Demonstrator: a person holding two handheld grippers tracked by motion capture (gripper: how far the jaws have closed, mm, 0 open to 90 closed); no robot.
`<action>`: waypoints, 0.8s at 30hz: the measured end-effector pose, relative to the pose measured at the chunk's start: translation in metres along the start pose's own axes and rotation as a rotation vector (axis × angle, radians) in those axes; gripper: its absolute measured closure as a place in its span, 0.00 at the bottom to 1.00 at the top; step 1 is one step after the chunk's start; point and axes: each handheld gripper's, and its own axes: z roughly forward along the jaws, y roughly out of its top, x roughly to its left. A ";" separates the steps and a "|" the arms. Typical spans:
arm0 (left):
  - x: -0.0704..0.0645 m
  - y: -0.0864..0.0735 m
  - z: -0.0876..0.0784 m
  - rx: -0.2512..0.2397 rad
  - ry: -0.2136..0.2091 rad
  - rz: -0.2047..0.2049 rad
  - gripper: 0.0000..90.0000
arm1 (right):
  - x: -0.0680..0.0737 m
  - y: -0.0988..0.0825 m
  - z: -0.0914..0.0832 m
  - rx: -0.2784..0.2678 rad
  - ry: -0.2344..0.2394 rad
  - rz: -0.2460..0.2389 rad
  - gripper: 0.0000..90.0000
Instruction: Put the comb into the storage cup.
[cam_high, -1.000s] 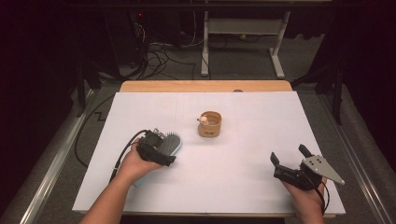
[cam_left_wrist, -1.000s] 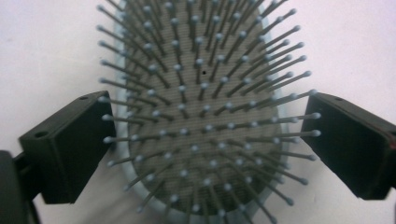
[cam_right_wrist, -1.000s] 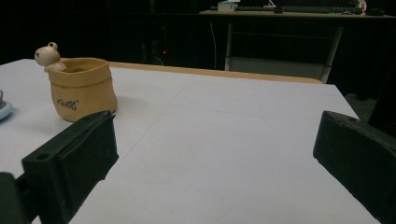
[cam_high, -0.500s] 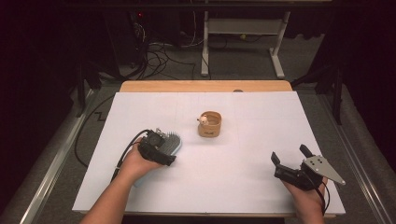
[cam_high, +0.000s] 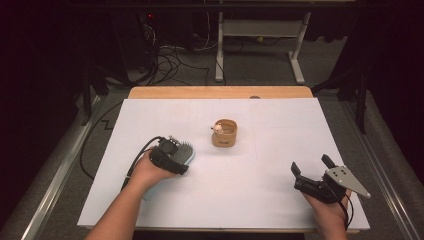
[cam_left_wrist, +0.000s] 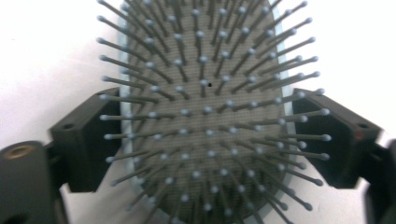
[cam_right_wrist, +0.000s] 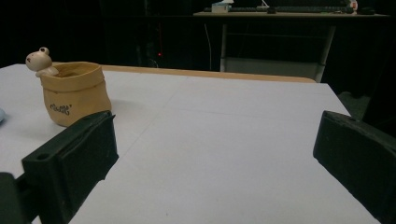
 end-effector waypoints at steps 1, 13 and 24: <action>0.000 0.000 0.000 0.000 0.000 0.000 0.20 | 0.000 0.000 0.000 -0.001 -0.002 0.001 0.01; -0.002 -0.003 0.000 -0.022 0.021 -0.010 0.22 | -0.001 0.000 -0.001 -0.002 -0.003 0.007 0.01; -0.004 -0.004 -0.001 -0.039 0.033 -0.024 0.22 | -0.003 0.000 -0.002 -0.002 -0.009 0.019 0.01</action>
